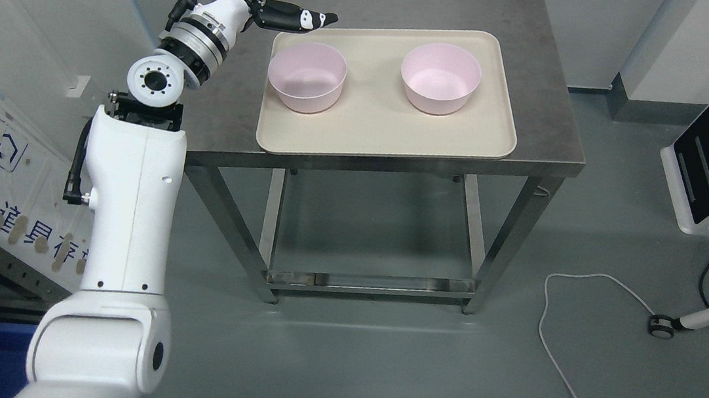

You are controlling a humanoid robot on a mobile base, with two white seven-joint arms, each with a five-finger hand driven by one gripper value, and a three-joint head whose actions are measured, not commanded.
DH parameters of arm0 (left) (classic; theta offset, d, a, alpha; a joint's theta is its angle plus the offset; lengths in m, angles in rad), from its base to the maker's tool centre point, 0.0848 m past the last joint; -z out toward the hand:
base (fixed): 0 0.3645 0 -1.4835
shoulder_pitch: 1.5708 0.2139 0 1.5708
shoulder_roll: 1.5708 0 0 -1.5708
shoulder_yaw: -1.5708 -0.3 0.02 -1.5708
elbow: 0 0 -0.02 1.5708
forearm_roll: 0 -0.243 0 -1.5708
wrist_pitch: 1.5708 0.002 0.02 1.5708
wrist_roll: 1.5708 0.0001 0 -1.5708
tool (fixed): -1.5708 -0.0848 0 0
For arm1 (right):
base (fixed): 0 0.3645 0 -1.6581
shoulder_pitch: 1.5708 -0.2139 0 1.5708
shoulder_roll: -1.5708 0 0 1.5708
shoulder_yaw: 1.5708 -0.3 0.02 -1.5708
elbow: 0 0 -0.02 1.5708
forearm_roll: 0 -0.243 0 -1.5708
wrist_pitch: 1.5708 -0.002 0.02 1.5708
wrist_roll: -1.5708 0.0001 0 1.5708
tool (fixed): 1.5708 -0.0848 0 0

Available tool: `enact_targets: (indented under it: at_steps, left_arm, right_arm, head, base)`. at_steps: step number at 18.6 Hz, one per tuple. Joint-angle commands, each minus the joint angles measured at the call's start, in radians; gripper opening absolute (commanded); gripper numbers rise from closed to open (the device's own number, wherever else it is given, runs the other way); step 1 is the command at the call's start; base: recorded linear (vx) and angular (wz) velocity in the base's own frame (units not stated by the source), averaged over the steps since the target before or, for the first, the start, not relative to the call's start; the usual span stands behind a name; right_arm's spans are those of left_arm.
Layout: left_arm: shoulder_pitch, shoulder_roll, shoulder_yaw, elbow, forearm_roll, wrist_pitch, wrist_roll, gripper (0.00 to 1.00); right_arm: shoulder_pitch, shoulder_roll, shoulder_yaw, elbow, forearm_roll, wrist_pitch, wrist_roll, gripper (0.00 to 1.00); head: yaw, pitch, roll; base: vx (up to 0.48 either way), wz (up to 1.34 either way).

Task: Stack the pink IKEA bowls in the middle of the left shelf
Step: 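Reach the left hand toward the pink bowl nearer the left arm, then grip the rim of the nearer pink bowl with the left hand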

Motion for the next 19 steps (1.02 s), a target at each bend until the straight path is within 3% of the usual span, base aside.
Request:
enact_targets:
  at_steps: [1, 12, 19]
  left_arm:
    - [-0.088, 0.031, -0.123, 0.403, -0.170, -0.002, -0.005, 0.86]
    - [-0.091, 0.046, -0.129, 0.367, -0.317, -0.011, 0.060, 0.61]
    - [-0.132, 0.038, -0.327, 0.351, -0.328, -0.011, 0.074, 0.56]
  right_arm:
    - [0.000, -0.017, -0.011, 0.000, 0.008, 0.001, -0.001, 1.00]
    - [0.000, -0.017, -0.011, 0.000, 0.008, 0.001, -0.001, 1.00]
    - [0.000, -0.017, -0.011, 0.000, 0.008, 0.001, -0.001, 1.00]
  head:
    - [0.0000, 0.000, 0.000]
    - [0.0000, 0.000, 0.000]
    - [0.0000, 0.000, 0.000]
  base:
    - [0.000, 0.00]
    - [0.000, 0.00]
    - [0.000, 0.00]
